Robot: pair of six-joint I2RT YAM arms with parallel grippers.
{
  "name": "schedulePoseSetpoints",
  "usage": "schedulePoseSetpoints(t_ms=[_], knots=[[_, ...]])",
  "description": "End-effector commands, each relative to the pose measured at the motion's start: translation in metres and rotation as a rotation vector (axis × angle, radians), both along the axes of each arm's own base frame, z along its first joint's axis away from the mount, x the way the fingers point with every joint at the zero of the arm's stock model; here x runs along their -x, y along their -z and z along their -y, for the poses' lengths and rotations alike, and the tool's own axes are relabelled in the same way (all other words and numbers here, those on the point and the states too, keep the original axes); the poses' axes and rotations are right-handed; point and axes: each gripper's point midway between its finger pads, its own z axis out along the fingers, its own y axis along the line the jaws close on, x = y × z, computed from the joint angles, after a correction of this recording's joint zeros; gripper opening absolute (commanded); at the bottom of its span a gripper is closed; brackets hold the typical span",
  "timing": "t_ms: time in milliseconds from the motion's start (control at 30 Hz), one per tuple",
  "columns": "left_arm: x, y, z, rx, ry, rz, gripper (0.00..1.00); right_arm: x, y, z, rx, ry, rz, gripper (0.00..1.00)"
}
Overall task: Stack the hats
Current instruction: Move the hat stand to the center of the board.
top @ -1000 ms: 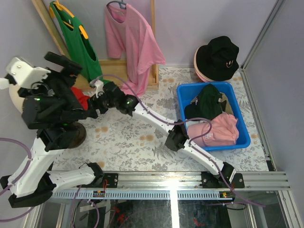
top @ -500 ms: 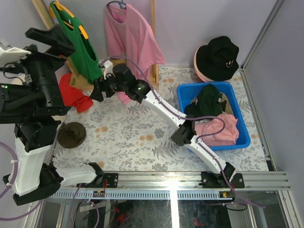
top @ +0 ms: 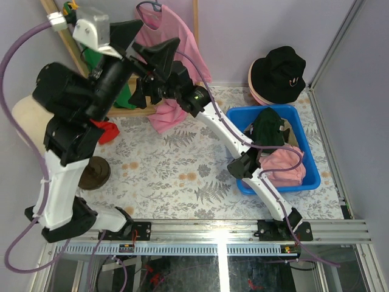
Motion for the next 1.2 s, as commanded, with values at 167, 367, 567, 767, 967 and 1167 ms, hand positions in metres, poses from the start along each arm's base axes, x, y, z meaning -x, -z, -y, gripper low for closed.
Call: schedulePoseSetpoints(t_ms=[167,367,567,767,967,1167], knots=[[-0.098,0.03,-0.103,0.235,-0.192,-0.263,1.0,-0.001,-0.079,0.037,-0.084,0.034,0.12,0.85],[-0.106,0.059,-0.239,0.552,-0.646,-0.368,0.95,-0.006,-0.083,0.044,-0.085,0.045,0.124,0.85],[-0.073,0.088,-0.324,0.627,-1.038,-0.403,0.93,-0.007,-0.086,0.044,-0.11,0.03,0.114,0.85],[-0.034,0.129,-0.383,0.75,-1.302,-0.463,0.94,-0.003,-0.088,0.041,-0.133,0.002,0.106,0.85],[0.007,0.162,-0.415,0.85,-1.52,-0.462,0.95,0.002,-0.086,0.037,-0.146,-0.035,0.082,0.85],[0.031,0.175,-0.436,0.869,-1.652,-0.45,0.96,0.006,-0.082,0.033,-0.151,-0.058,0.063,0.85]])
